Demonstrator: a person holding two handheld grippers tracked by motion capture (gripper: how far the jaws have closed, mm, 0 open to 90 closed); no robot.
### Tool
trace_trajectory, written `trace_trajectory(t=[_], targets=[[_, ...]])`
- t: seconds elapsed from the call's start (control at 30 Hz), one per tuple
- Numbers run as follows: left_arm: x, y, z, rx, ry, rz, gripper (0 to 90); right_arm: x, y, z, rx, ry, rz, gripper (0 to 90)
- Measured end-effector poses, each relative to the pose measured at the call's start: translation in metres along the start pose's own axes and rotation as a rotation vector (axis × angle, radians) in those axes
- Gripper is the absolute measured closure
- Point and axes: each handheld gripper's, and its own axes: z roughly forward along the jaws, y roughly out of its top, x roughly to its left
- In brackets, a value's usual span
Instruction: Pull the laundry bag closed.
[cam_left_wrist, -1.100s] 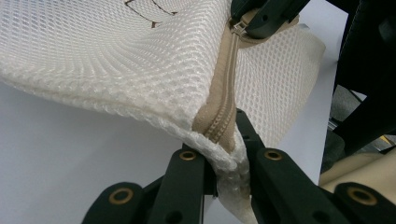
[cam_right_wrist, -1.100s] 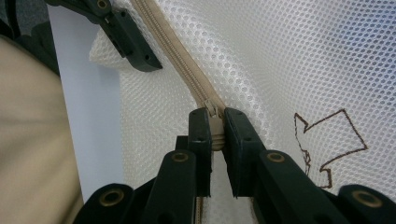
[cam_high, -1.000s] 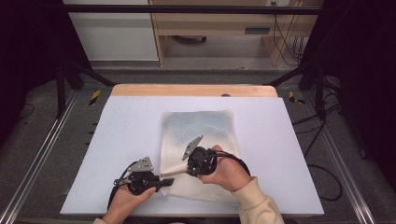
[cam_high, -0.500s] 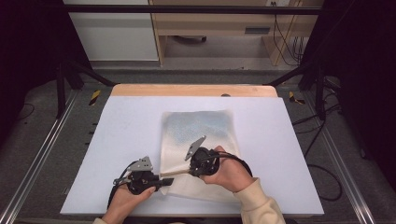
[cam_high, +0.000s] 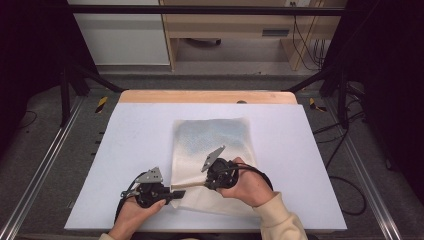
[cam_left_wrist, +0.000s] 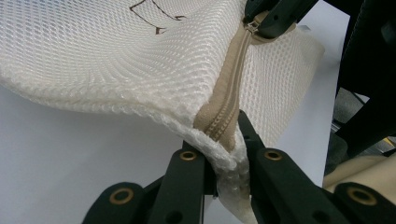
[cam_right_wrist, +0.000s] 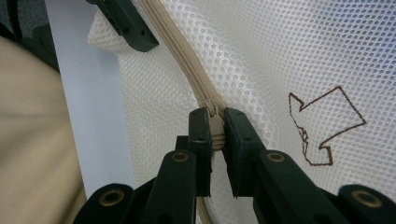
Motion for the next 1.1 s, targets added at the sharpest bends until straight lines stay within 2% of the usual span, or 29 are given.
trace_trajectory(t=[0.8, 1.1], targets=[[0.0011, 0.0000, -0.0006, 0.005, 0.003, 0.002, 84.2, -0.0008, -0.0071, -0.0035, 0.001, -0.001, 0.009, 81.8], [0.0010, 0.0004, -0.0018, 0.000, 0.009, 0.004, 84.2, 0.0001, -0.0063, -0.0057, 0.001, -0.007, -0.002, 81.8]])
